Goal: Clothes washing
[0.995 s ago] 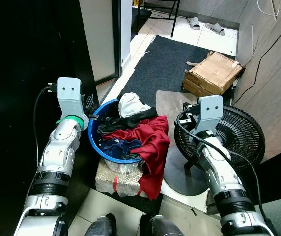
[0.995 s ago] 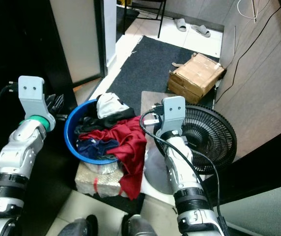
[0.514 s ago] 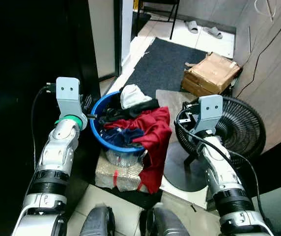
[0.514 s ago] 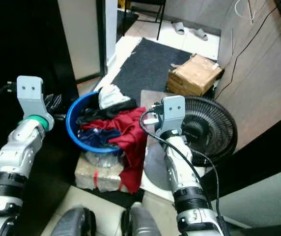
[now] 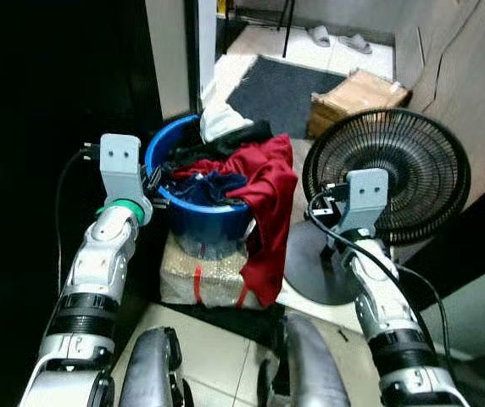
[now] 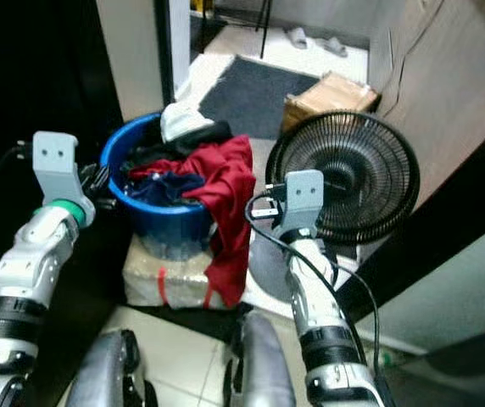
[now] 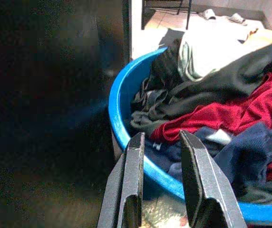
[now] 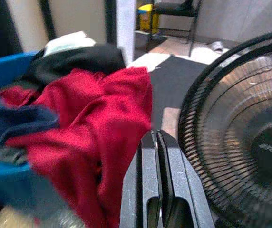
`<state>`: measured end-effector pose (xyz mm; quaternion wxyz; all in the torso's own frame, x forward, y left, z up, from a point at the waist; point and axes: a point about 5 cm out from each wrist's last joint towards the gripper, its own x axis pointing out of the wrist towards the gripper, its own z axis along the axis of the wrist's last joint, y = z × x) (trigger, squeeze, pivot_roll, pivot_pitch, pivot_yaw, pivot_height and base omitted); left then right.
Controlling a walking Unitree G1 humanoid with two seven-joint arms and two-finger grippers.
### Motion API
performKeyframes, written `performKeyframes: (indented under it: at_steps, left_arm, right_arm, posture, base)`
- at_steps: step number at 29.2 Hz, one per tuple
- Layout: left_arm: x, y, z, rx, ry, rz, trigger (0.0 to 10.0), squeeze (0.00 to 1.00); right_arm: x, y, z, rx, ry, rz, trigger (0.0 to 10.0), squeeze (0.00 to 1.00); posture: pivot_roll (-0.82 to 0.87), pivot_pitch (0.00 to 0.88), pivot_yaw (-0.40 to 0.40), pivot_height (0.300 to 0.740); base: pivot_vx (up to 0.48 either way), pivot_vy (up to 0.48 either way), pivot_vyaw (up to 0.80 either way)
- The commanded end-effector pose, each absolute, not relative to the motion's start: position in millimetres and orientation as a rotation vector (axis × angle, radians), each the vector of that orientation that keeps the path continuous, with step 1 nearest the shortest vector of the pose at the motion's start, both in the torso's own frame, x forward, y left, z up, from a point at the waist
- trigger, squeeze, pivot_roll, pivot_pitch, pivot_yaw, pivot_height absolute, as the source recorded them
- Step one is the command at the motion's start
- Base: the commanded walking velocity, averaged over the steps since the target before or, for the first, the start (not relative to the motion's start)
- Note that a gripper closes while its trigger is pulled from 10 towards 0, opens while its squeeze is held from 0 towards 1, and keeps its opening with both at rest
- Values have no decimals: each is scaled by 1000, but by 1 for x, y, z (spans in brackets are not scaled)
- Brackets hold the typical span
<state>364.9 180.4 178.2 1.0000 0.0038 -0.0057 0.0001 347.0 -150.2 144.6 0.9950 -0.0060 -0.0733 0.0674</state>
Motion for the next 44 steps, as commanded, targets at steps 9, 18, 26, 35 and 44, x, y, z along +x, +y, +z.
performKeyframes:
  at_steps: [9, 18, 26, 35, 44]
  left_arm:
    - [367, 182, 180, 9, -23, 5, 10000, 0]
    - [367, 183, 184, 2, -30, 10, 10000, 0]
    - [370, 185, 193, -11, -44, 25, 10000, 0]
    - [374, 196, 214, -81, -74, 110, 10000, 0]
    - [385, 181, 218, -78, -55, 73, 10000, 0]
  right_arm:
    - [348, -151, 145, -21, -147, 141, 10000, 0]
    - [348, -149, 146, -17, -153, 141, 10000, 0]
    - [351, -151, 150, -13, -165, 139, 10000, 0]
    - [367, -145, 201, 15, -292, 185, 10000, 0]
    - [392, -132, 213, -28, -253, 202, 10000, 0]
  posture:
    - [-34, 76, 2, 535]
    - [-30, 76, 1, 510]
    - [-28, 79, 2, 485]
    - [-23, 86, 3, 471]
    - [-9, 106, -7, 471]
  base:
    - [0, 0, 0]
    - [0, 0, 0]
    - [0, 0, 0]
    - [0, 0, 0]
    - [0, 0, 0]
